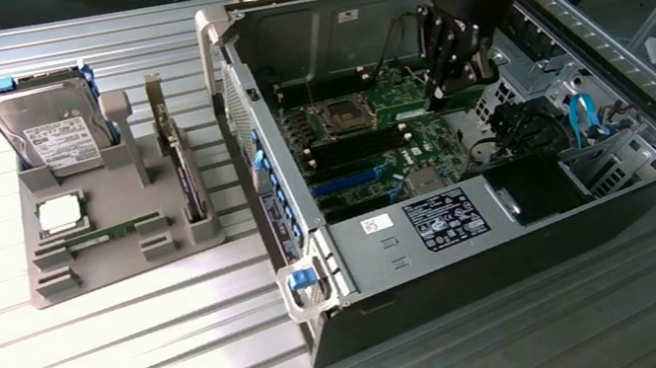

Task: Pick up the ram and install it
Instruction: 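Insert the ram into the slot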

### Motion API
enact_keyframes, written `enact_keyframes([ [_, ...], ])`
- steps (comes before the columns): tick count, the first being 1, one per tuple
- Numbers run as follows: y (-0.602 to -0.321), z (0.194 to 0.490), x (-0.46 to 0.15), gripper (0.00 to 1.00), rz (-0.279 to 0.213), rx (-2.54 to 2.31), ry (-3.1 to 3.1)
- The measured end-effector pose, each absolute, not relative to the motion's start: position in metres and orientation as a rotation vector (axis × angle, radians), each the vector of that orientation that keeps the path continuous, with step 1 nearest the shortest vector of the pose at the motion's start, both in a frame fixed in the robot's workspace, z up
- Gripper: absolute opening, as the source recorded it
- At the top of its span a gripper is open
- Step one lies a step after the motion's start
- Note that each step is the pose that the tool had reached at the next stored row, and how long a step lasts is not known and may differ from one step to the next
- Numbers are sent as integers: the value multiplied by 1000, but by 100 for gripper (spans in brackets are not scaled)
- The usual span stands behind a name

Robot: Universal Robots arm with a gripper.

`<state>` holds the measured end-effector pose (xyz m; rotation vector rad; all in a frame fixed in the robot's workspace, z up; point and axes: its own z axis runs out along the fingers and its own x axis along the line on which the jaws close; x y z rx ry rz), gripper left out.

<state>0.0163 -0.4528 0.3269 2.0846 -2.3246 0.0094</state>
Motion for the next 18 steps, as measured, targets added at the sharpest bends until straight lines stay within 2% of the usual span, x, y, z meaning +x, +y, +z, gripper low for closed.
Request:
enact_keyframes([
  [18, -453, 318, 16, 14, 9, 2085, -2325],
])
